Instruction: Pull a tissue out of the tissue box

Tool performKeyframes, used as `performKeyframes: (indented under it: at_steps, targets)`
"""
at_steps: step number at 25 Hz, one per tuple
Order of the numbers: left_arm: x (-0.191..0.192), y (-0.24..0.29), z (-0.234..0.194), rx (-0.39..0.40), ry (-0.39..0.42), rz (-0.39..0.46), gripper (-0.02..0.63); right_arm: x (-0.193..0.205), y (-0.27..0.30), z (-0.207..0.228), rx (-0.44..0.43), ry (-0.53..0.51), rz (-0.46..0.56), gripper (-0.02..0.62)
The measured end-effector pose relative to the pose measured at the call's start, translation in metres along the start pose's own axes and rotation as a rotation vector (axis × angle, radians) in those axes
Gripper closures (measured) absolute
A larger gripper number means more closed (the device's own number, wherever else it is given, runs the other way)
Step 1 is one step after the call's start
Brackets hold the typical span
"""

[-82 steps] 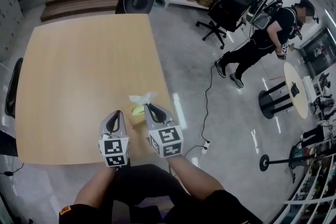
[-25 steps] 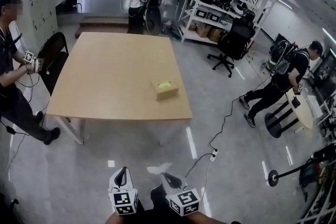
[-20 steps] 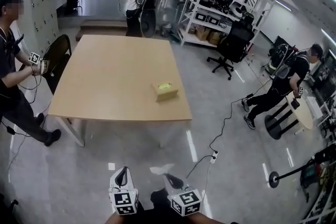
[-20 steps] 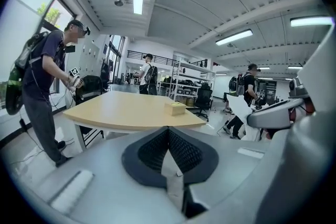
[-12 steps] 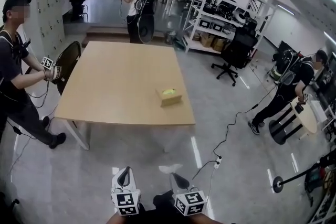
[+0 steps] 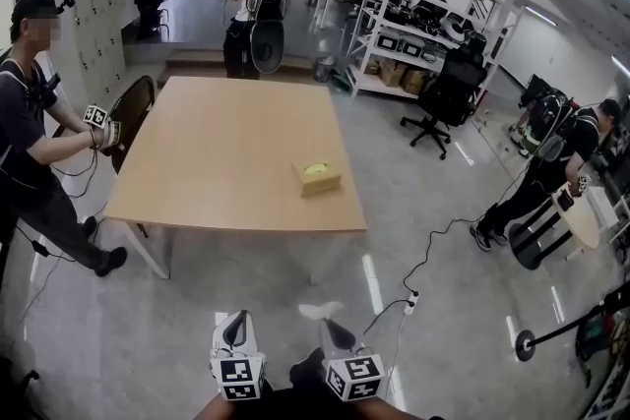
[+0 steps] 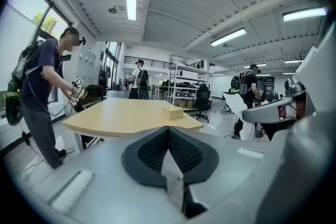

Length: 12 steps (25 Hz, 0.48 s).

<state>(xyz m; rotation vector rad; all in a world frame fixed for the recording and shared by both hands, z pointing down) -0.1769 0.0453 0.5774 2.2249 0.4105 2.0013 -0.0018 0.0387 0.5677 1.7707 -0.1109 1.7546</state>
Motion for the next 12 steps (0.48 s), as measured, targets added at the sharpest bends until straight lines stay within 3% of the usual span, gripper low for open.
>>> performKeyframes:
  at_steps: [12]
  targets:
    - [0.0042,0.0075,0.0065,0.032,0.001,-0.002,0.588,-0.0051,0.0002,0.0037,0.005,0.001,0.006,0.595]
Point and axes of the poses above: the fingertips, and each gripper's own axes: y forward along the fingers, z to its right, x out of its underside, the point moved 1 cm from there along -y, backward along the fingers
